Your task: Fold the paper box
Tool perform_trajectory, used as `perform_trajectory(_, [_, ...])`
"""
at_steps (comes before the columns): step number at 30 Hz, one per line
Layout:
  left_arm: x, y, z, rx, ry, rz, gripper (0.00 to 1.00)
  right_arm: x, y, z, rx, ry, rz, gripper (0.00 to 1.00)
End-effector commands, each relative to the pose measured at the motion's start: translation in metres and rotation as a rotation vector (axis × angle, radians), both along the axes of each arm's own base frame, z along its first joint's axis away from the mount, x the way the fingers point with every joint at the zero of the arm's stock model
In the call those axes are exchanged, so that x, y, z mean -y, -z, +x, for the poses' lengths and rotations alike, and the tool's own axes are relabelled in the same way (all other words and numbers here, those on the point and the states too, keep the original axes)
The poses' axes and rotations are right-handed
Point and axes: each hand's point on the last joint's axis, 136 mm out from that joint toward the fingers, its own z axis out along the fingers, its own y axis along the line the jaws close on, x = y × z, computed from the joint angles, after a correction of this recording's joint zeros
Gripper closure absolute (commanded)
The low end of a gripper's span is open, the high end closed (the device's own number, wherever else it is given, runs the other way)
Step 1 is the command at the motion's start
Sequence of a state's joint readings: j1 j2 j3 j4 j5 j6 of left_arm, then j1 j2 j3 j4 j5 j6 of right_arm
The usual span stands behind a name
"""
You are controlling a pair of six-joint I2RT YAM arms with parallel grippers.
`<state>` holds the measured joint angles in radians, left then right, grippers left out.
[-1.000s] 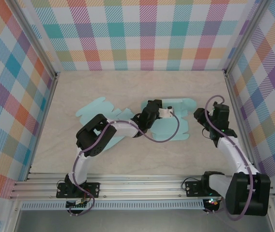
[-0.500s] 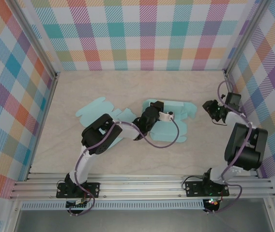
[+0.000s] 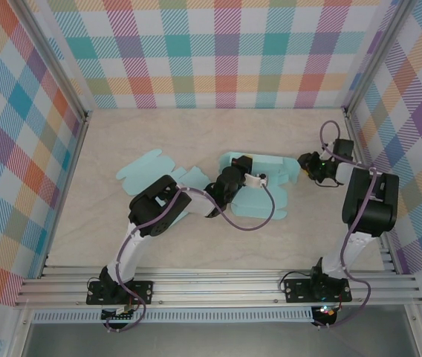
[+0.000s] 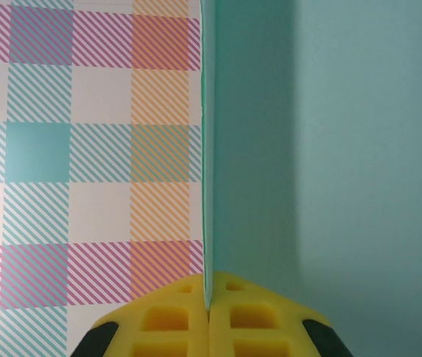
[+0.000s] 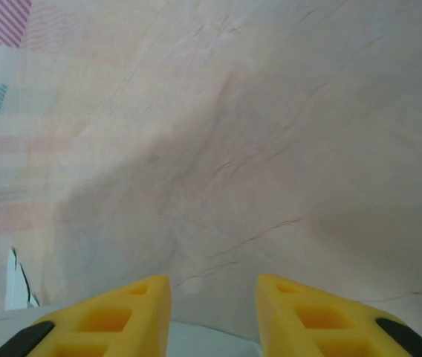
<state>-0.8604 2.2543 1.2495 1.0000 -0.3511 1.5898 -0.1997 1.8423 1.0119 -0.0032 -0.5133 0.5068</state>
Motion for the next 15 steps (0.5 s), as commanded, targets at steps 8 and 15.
perform_trajectory(8, [-0.001, 0.020, 0.000, 0.020, 0.030, 0.060, 1.00, -0.017, -0.009, -0.024, 0.051, -0.032, -0.035, 0.63])
perform_trajectory(15, [-0.001, 0.024, -0.003, 0.028, 0.045, 0.087, 1.00, -0.029, -0.016, -0.043, 0.077, -0.055, -0.040, 0.61])
